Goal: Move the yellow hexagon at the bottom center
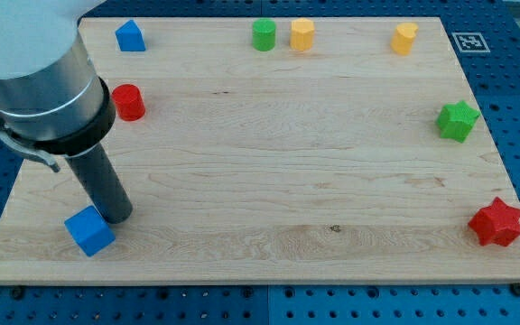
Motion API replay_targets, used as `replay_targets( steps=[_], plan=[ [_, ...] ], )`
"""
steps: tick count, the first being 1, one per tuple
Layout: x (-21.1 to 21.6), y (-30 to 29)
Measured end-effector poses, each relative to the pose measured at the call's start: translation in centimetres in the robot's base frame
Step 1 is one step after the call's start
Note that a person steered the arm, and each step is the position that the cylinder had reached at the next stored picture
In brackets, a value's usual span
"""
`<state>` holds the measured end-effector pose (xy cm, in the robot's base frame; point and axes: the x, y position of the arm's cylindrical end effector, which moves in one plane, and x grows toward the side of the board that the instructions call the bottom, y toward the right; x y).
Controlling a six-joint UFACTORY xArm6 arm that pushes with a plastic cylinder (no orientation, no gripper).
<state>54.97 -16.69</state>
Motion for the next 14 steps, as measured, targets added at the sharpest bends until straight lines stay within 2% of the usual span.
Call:
replay_targets(
  steps=[2,3,4,6,7,8,11,13,14],
  plan=[
    [-0.4,0.0],
    [-2.4,3.7],
    [-4.4,11.0],
    [-4.5,25.8],
    [-5.8,28.8],
    [-10.4,28.9],
    [-20.4,29.0],
    [-32.2,29.0],
    [-35.7,28.5]
  ],
)
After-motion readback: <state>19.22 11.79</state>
